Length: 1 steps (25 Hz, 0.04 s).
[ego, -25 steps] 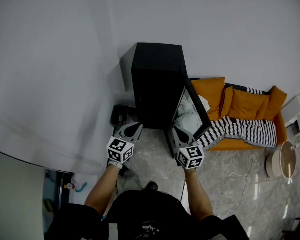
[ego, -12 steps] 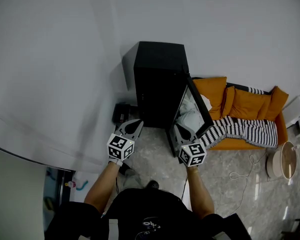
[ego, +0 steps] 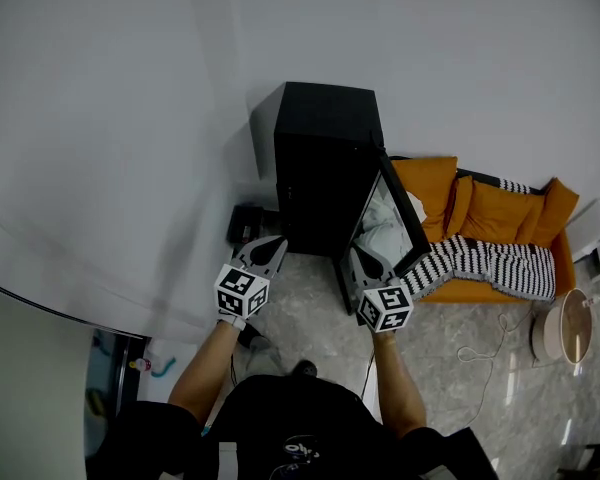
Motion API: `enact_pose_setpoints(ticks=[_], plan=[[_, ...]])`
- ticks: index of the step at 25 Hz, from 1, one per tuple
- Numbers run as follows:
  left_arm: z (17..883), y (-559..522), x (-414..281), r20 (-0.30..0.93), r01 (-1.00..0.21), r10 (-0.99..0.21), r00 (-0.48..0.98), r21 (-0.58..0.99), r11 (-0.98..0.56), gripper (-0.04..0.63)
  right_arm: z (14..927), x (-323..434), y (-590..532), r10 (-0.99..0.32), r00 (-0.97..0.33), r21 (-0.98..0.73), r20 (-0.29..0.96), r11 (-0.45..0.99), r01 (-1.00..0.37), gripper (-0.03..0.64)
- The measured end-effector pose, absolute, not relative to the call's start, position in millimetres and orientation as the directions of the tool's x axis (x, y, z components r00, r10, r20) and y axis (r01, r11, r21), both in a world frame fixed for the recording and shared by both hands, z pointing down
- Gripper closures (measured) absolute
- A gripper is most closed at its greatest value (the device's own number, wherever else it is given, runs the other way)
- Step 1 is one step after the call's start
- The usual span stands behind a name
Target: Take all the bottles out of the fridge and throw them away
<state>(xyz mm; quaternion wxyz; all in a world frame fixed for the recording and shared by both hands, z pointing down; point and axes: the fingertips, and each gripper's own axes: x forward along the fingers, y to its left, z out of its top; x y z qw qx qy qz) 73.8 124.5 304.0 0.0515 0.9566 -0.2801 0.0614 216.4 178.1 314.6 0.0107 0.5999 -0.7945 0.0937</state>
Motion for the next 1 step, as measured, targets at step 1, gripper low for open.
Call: enact_pose_setpoints(ticks=[1], plan=[[304.1, 122.9, 72.4, 0.145, -0.544, -0.532, 0.834, 0.066, -0.836, 0.594, 314.9, 216.0, 177.3, -0.952, -0.278, -0.137, 0.129, 0.260, -0.956, 0.609]])
